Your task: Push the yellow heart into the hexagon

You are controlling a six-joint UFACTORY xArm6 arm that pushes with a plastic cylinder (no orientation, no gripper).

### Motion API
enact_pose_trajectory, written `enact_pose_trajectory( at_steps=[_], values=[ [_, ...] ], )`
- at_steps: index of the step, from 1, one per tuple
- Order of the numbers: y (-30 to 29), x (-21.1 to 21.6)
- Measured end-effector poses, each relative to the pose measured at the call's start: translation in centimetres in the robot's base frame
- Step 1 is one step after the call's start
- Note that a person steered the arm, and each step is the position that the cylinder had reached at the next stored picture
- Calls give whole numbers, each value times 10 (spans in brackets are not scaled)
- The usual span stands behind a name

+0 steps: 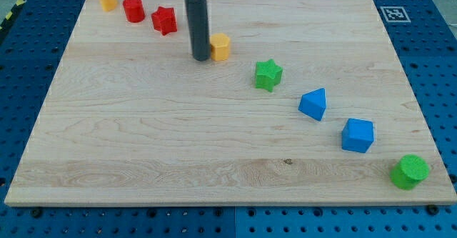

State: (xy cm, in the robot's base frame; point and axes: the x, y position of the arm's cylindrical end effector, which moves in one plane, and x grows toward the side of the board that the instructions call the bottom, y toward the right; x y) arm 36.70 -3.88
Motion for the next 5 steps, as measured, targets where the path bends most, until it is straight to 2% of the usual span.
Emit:
enact_pose_trajectory(
  at_steps=[3,4,5],
  values=[
    [66,-35],
    [21,-2],
    [-82,13]
  ],
)
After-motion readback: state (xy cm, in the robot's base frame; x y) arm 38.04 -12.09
